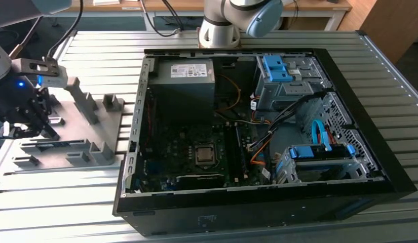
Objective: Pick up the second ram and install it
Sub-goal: 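Pick up the second ram and move it above second insertion slot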
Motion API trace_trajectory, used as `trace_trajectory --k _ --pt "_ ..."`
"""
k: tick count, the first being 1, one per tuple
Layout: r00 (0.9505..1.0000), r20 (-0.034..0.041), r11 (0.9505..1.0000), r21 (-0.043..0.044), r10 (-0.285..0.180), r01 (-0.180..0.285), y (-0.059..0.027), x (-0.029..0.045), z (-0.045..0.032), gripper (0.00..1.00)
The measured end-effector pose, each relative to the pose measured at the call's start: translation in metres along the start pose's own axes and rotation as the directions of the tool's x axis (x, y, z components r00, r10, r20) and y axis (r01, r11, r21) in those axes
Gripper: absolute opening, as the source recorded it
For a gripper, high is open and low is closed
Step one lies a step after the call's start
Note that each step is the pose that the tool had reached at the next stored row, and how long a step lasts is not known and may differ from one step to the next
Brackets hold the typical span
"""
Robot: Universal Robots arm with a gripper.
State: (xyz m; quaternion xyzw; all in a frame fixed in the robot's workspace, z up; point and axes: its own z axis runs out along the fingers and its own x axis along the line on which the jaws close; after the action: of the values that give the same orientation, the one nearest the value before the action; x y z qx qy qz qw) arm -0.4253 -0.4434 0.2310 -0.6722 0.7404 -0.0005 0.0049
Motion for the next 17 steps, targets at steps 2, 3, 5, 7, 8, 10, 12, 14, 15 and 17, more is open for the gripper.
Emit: trace_trajectory --k 2,3,5,7,8,10,12,14,15,17 --pt "0.9998 0.0001 0.9998 -0.0001 -0.017 0.017 0.0 0.0 0.0 0.1" --pt "0.9997 0.0002 0.9997 -0.0002 -0.026 0.026 0.0 0.0 0.0 0.1" --pt "0.999 0.0002 0.999 -0.0003 -0.044 0.044 0.0 0.0 0.0 0.1" --pt "0.9981 0.0003 0.9981 -0.0004 -0.061 0.061 0.0 0.0 0.0 0.1" --pt "0.9976 0.0003 0.9976 -0.0005 -0.069 0.069 0.0 0.0 0.0 0.1" --pt "0.9973 0.0003 0.9973 -0.0005 -0.074 0.074 0.0 0.0 0.0 0.1" --pt "0.9973 0.0004 0.9973 -0.0005 -0.074 0.074 0.0 0.0 0.0 0.1" --pt "0.9972 0.0004 0.9972 -0.0005 -0.075 0.075 0.0 0.0 0.0 0.1" --pt "0.9968 0.0005 0.9968 -0.0004 -0.08 0.08 0.0 0.0 0.0001 0.1" --pt "0.9961 0.0005 0.9961 -0.0005 -0.088 0.088 0.0 0.0 0.0 0.1"
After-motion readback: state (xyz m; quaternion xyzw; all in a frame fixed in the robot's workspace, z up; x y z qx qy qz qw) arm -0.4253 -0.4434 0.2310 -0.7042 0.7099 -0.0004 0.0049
